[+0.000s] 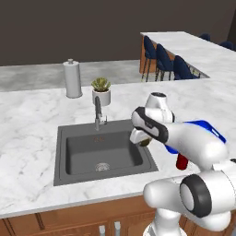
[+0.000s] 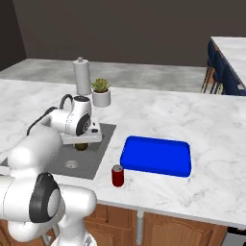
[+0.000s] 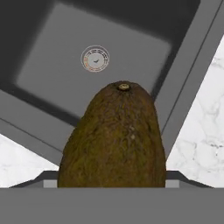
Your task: Pick up all produce items and place them in the sink. Turn on the sink faucet to wash them. Then turn the sink off and put them in the tray.
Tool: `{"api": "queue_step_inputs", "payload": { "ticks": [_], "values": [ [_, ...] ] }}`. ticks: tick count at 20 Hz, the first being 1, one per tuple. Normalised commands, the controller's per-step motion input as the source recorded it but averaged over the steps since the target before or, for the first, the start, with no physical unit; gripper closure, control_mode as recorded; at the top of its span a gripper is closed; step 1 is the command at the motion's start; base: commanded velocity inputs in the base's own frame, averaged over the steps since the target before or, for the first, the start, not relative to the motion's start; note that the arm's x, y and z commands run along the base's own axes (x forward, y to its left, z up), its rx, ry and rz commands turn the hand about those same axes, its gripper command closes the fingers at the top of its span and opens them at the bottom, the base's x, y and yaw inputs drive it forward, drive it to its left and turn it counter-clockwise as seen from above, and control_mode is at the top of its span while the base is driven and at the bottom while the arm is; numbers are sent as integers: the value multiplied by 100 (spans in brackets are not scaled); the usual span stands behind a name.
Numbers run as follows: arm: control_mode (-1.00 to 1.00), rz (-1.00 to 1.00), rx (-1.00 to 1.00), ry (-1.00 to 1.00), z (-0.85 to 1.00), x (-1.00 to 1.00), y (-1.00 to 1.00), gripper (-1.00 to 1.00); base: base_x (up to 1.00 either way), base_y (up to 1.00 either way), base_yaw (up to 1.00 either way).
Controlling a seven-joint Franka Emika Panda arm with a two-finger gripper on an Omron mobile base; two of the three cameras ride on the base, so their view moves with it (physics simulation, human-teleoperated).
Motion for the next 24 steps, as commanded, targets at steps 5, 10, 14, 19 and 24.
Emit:
{"api": "queue_step_inputs", "payload": {
  "ticks": [5, 10, 14, 19, 24],
  "values": [
    [-100, 0, 0, 2, -34, 55, 22, 100, 0, 0, 0],
    [-100, 0, 0, 3, -39, 46, 24, 100, 0, 0, 0],
    [-100, 0, -4, 1, -43, 38, 31, 100, 0, 0, 0],
    [-100, 0, -2, 0, -40, 25, 25, 100, 0, 0, 0],
    [-100, 0, -1, 0, -36, 21, 23, 100, 0, 0, 0]
  ]
}}
